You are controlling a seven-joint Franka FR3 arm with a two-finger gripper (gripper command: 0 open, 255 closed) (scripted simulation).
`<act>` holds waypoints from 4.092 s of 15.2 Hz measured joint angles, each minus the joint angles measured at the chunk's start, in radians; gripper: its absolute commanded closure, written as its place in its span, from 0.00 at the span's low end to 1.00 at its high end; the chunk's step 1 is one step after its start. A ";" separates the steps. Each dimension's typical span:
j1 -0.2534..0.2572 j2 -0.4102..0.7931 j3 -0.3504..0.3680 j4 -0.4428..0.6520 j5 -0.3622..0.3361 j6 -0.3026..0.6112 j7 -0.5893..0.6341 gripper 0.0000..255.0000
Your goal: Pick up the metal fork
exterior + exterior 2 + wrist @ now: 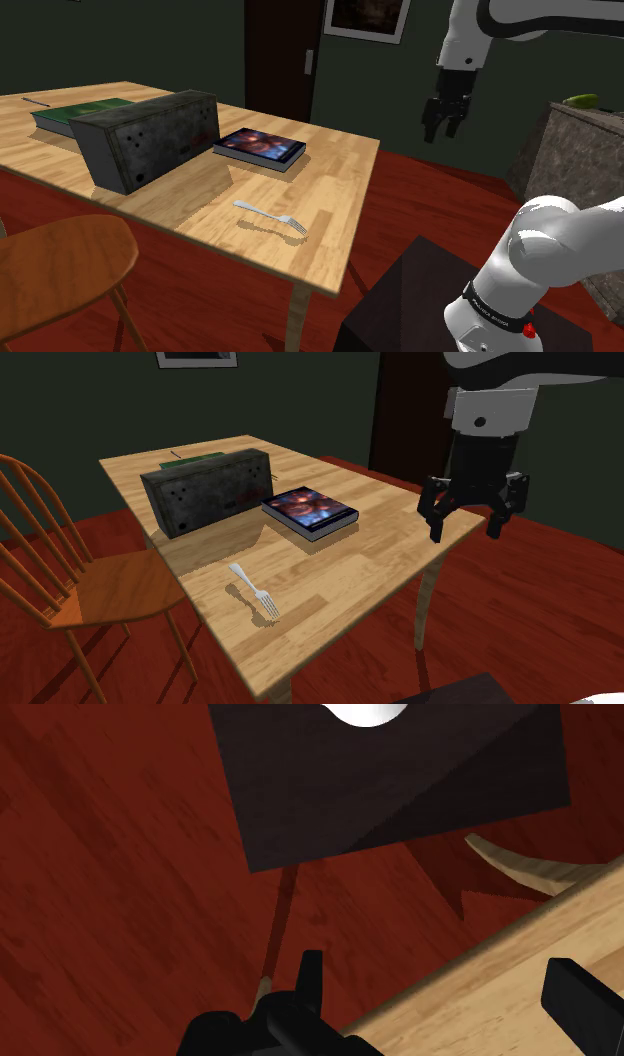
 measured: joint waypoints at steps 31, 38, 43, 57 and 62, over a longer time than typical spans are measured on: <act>0.234 0.791 0.287 0.238 0.211 0.575 0.177 0.00; 0.261 0.922 0.312 0.296 0.200 0.653 0.193 0.00; 0.264 0.951 0.312 0.274 0.196 0.702 0.193 1.00; 0.263 0.937 0.313 0.290 0.197 0.673 0.195 1.00; 0.260 0.906 0.312 0.321 0.201 0.612 0.197 1.00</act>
